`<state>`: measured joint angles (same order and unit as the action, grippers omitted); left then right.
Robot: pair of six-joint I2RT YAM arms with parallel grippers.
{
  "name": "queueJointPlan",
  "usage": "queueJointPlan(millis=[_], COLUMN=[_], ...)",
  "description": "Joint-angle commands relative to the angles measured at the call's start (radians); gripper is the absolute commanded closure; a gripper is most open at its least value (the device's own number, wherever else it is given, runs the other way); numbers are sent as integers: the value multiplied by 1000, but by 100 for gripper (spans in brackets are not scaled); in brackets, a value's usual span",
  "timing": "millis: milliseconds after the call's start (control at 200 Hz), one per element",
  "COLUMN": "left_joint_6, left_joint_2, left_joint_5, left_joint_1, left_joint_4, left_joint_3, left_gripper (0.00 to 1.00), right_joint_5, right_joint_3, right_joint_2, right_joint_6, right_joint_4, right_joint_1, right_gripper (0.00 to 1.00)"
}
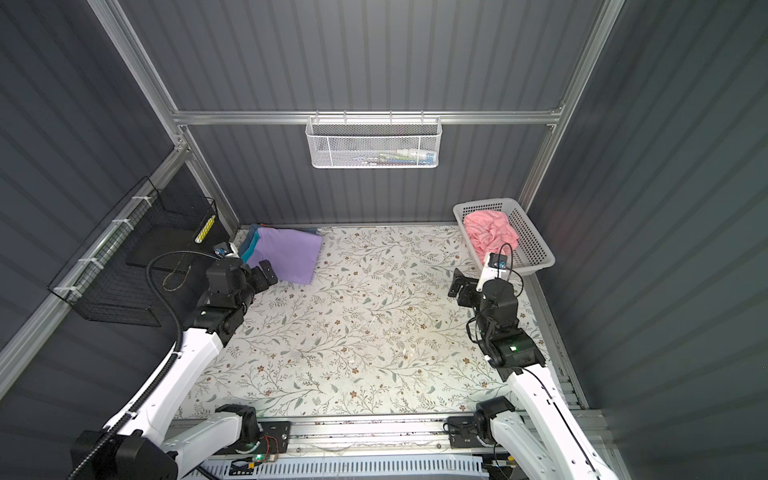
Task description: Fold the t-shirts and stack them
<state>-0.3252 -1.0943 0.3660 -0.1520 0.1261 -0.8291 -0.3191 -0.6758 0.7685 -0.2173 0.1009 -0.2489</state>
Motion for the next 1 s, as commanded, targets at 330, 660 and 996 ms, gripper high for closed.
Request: queueJointPlan(millis=[330, 660, 996], left_joint_6=[86, 151, 285], left_joint_2=[-92, -455, -583], left_joint_5=[-6, 182, -18], left_joint_1=[-4, -3, 60], left_joint_4=[-378, -669, -1186], left_joint_3=[238, 293, 471], left_gripper=[0, 0, 0], right_joint_5=[-7, -91, 284], right_joint_3=[325, 387, 228], right_joint_2=[47, 343, 662], right_joint_6=[231, 237, 155], right_joint_4=[-382, -710, -828], right_joint_1=[2, 47, 302], right_gripper=[1, 1, 1])
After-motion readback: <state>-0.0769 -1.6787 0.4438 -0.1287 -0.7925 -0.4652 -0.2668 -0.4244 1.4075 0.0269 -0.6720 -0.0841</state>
